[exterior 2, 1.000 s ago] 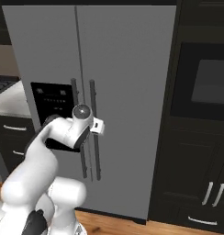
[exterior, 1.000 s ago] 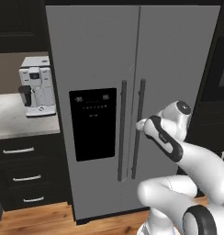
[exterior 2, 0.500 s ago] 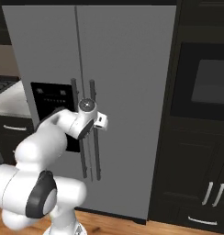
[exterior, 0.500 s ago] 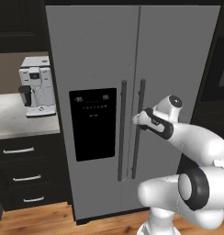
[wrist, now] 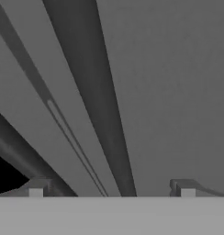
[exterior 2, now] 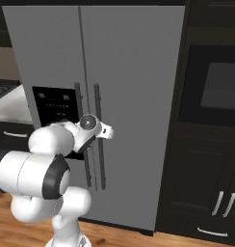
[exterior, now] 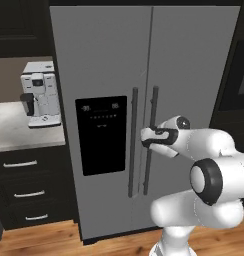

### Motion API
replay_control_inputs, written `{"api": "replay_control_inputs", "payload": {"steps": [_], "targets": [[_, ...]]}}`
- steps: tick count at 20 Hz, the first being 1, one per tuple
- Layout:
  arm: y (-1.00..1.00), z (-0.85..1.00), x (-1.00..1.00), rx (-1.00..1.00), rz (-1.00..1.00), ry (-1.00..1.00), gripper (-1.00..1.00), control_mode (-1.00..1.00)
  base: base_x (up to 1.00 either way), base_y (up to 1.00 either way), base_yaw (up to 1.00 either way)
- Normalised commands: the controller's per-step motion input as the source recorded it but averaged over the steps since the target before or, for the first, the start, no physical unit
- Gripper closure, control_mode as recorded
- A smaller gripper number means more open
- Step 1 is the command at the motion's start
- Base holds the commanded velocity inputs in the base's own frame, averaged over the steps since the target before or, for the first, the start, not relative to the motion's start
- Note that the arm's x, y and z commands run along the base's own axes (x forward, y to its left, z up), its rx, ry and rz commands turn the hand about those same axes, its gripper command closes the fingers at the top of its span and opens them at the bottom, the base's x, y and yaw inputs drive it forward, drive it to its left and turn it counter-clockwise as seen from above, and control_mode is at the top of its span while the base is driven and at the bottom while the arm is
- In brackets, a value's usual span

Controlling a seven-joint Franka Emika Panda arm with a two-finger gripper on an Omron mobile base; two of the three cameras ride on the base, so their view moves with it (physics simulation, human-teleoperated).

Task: Retrieve the sausage and cheese from the fridge and place them on the cutting board on the counter.

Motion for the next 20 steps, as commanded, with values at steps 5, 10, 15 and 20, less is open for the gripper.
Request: {"api": "replay_control_inputs", "payload": {"steps": [5,10,15,20], "targets": [[0.0,-0.02,0.47,0.02,-0.04,0.07,-1.0,-1.0,0.0,0.0,0.0],[0.0,-0.13,0.39,0.0,0.0,0.0,-1.0,-1.0,0.0,0.0,0.0],[-0.04,-0.17,0.34,0.0,0.0,-0.02,1.0,-1.0,0.0,0.0,0.0],[-0.12,-0.25,0.33,0.0,0.0,-0.03,1.0,-1.0,0.0,0.0,0.0]]}}
